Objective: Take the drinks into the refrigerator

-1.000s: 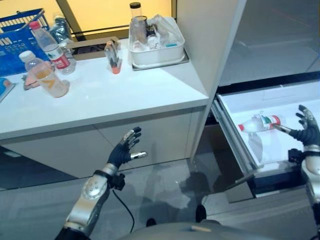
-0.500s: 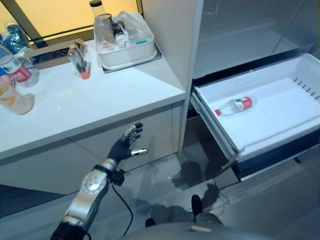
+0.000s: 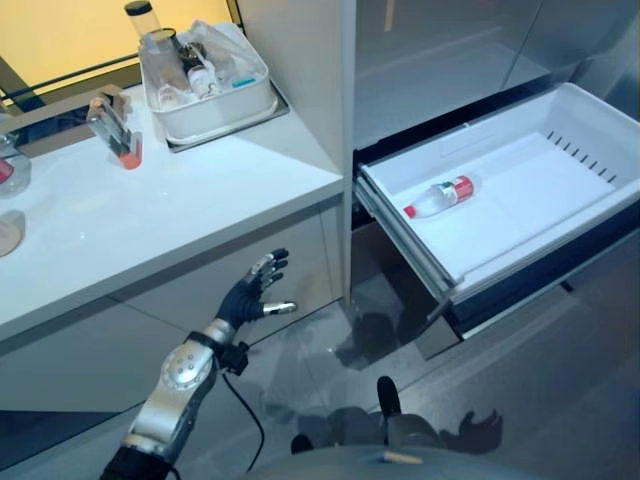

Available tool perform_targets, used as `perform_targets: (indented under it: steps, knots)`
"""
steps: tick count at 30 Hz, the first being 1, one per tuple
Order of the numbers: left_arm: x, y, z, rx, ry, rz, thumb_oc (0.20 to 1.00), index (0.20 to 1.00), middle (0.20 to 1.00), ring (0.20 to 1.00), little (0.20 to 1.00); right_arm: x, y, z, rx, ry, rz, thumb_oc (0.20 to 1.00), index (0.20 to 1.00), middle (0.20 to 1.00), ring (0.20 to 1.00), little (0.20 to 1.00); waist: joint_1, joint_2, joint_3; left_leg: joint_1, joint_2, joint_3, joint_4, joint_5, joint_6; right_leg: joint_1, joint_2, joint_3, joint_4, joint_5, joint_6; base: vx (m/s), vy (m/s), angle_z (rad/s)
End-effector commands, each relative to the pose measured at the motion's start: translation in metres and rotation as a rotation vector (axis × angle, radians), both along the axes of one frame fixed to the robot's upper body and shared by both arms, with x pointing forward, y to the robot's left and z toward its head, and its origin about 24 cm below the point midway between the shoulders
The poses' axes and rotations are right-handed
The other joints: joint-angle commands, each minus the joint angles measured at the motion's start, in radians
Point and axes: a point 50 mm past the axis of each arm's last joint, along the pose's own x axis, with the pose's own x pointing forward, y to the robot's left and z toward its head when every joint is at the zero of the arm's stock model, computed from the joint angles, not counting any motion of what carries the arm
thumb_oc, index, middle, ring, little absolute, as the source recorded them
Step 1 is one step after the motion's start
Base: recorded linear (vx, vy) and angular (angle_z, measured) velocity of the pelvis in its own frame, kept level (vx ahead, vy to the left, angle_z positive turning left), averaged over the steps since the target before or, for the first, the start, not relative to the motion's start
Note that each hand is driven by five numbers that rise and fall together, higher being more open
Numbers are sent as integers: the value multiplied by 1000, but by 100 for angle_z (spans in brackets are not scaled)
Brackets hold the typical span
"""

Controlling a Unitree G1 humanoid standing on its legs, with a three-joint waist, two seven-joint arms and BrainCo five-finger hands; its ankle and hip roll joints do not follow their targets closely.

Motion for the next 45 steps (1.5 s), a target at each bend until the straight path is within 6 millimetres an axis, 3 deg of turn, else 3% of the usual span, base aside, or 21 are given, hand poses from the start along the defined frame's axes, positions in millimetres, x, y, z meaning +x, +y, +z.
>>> perform_targets:
  steps: [1,4,5,9,16,20,21,23,28,29,30,32,37,45]
  knots:
    - [8,-5,29,-32,-143,-67,1000,1000,1000,1000,1000,51,8,7,-19,0,191,200,200,200,200,200,11,-30,-1,-48,-5,-58,7,-17,19,21,-37,-21,11,-25,78,-46,26,-7]
    - [7,-6,31,-33,-148,-80,1000,1000,1000,1000,1000,72,16,8,-39,60,321,200,200,200,200,200,17,-31,7,-61,-10,-57,7,-12,20,9,-41,-20,10,-18,80,-59,26,-8]
    - [6,-8,33,-28,-156,-103,1000,1000,1000,1000,1000,97,27,12,-64,81,449,200,200,200,200,200,29,-29,18,-71,-15,-60,7,-6,21,-1,-45,-21,10,-10,81,-66,29,-1]
    - [4,-8,39,-20,-173,-130,1000,1000,1000,1000,1000,146,53,31,-129,29,656,200,200,200,200,200,47,-29,32,-99,-24,-68,7,7,23,-25,-53,-25,10,4,85,-69,24,-2]
    - [3,-16,39,-32,-165,-162,1000,1000,1000,1000,1000,225,107,82,-242,-166,929,200,200,200,200,200,95,-27,49,-168,-39,-92,7,37,27,-81,-67,-48,10,29,90,-66,13,5]
    - [2,-19,42,-30,-175,-176,1000,1000,1000,1000,1000,248,123,105,-306,-214,1004,200,200,200,200,200,106,-26,54,-197,-44,-104,7,49,27,-103,-72,-59,10,36,89,-54,10,6]
    - [1,-22,44,-31,-181,-196,1000,1000,1000,1000,1000,264,134,125,-371,-234,1063,200,200,200,200,200,123,-28,59,-211,-47,-113,7,55,26,-113,-75,-66,10,41,89,-44,4,3]
    - [1,-24,47,-35,-190,-208,1000,1000,1000,1000,1000,278,147,142,-416,-254,1115,200,200,200,200,200,130,-25,69,-226,-51,-116,7,61,26,-126,-77,-71,10,46,89,-56,9,7]
    - [0,-28,48,-47,-191,-218,1000,1000,1000,1000,1000,307,173,184,-541,-286,1205,200,200,200,200,200,156,-23,90,-262,-54,-125,7,76,23,-158,-80,-76,10,60,89,-55,11,10]
    - [1,-28,49,-47,-196,-211,1000,1000,1000,1000,1000,317,186,202,-589,-299,1238,200,200,200,200,200,164,-23,98,-275,-53,-124,7,81,22,-173,-80,-77,10,64,88,-38,9,4]
    - [1,-28,49,-49,-198,-208,1000,1000,1000,1000,1000,318,187,203,-591,-300,1241,200,200,200,200,200,162,-22,99,-277,-53,-123,7,81,22,-175,-80,-76,10,65,88,-33,10,2]
    - [2,-28,51,-58,-210,-187,1000,1000,1000,1000,1000,328,208,225,-627,-360,1277,200,200,200,200,200,171,-22,116,-299,-50,-124,7,91,21,-196,-80,-74,10,72,88,-40,14,1]
    - [3,-27,51,-76,-216,-137,1000,1000,1000,1000,1000,337,231,246,-658,-427,1302,200,200,200,200,200,180,-20,144,-319,-46,-134,7,98,24,-217,-80,-75,10,73,83,-2,2,1]
    - [6,-25,52,-82,-236,-73,1000,1000,1000,1000,1000,347,241,259,-638,-469,1274,200,200,200,200,200,190,-16,196,-338,-49,-162,7,102,31,-238,-80,-82,30,73,67,-4,19,8]
